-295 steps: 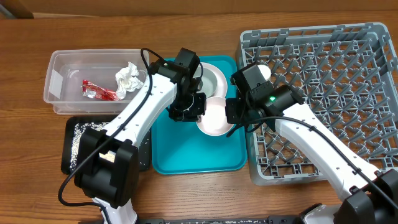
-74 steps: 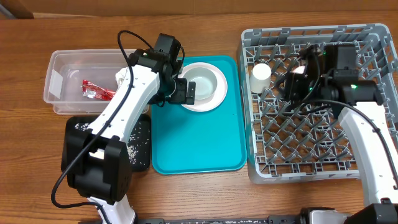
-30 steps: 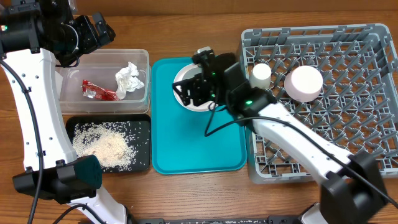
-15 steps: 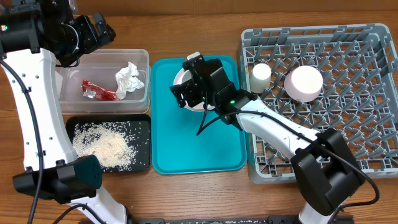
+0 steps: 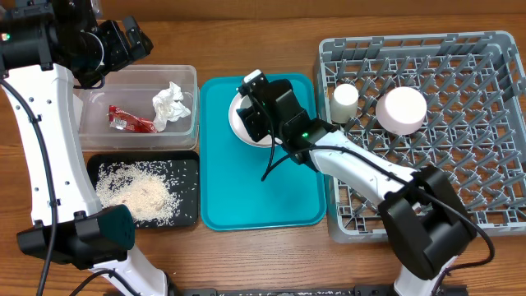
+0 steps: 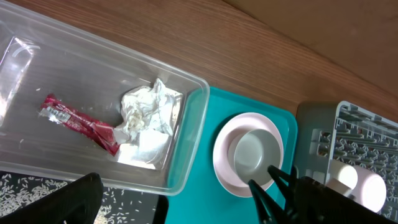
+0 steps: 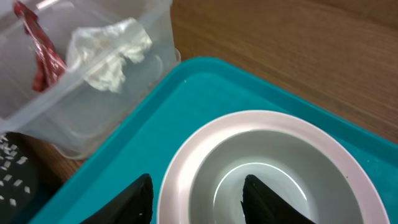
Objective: Sort waste into correct bins and load items into the dishwasher
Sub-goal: 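Move the right gripper to the white bowl and grasp its rim, then lift the white bowl off the teal tray with the right gripper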
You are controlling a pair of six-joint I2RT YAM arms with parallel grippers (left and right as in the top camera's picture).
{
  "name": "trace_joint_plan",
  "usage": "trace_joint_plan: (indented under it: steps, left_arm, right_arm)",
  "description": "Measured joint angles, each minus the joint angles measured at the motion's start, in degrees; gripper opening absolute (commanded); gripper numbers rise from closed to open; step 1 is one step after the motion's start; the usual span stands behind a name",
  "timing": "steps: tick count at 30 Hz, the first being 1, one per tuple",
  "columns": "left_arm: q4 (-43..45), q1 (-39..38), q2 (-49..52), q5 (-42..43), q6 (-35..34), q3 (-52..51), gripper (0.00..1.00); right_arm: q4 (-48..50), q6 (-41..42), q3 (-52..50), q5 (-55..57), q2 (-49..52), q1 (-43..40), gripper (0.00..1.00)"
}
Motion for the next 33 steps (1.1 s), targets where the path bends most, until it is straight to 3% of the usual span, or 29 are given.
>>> trace_joint_plan:
  steps: [22,25,31,33]
  left_arm:
    - [0.0,0.0,0.0,0.0,0.0,0.0,1.0]
    - [0.0,0.0,0.0,0.0,0.0,0.0,1.0]
    - [0.0,0.0,0.0,0.0,0.0,0.0,1.0]
    - [0.0,0.0,0.0,0.0,0.0,0.0,1.0]
  right_arm:
    - [-1.8,-0.7,0.0,0.2,5.7,0.1,0.49]
    - [-2.2,-0.9,0.0,0.2,6.7,0.1,0.4]
    - [-2.9,-0.9,0.0,0.1,6.8,0.1,0.34]
    - [-3.1,-0.9,0.0,0.2,6.8,0.1,0.27]
